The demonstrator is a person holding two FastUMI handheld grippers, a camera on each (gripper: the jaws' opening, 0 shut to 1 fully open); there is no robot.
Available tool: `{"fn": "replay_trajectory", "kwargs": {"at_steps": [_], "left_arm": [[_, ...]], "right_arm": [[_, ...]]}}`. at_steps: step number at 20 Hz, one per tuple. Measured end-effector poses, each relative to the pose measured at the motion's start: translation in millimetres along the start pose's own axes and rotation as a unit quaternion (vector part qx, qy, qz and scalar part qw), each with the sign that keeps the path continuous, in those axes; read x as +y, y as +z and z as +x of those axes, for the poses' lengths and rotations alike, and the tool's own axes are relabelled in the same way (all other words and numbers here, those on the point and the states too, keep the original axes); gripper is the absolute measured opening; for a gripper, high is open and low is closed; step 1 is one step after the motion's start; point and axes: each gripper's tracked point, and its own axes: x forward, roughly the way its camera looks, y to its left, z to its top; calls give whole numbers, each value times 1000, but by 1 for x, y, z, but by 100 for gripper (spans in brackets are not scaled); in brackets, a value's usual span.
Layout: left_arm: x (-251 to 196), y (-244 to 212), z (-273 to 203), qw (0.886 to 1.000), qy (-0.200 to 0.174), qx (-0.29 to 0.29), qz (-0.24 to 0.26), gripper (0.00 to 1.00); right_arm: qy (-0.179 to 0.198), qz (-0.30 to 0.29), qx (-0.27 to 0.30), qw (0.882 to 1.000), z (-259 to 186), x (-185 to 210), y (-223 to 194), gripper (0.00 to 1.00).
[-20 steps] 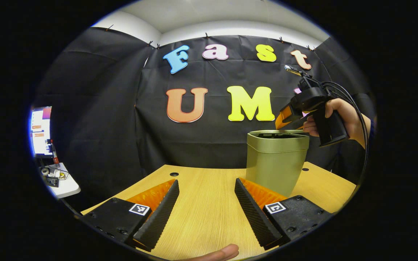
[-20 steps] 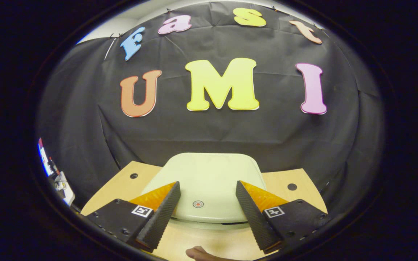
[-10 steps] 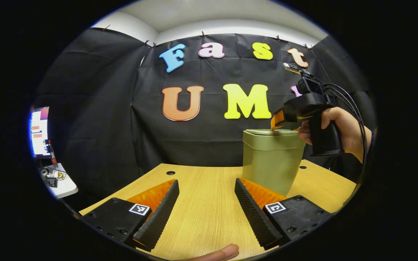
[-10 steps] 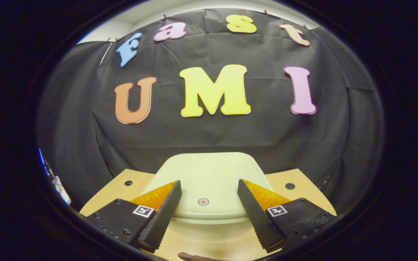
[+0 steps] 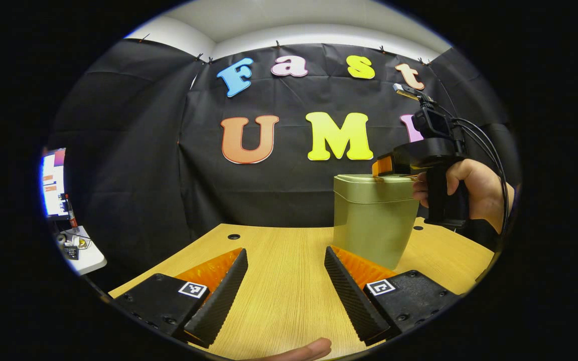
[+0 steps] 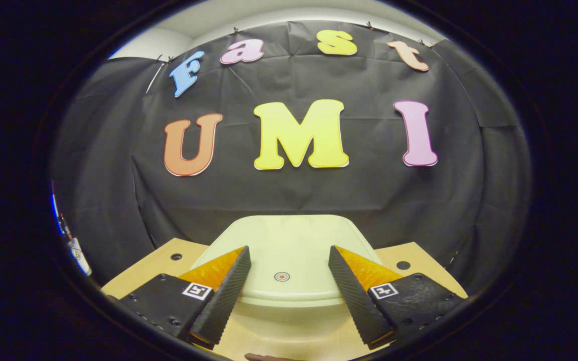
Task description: Press the lid of the desktop garbage bin to open it, pick up the crumpled paper on the desktop and throw it into the bin, then pick up the pop can on the desktop and drop it into the bin, and finally close the garbage bin lid.
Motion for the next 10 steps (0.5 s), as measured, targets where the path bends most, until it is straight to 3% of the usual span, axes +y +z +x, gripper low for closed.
{"fn": "replay_trajectory", "kwargs": {"at_steps": [10], "left_arm": [[-5,-4,-1,1000,-5,0,9,99]], "right_arm": [[8,-7,-40,999,0,0,-2,98]]}}
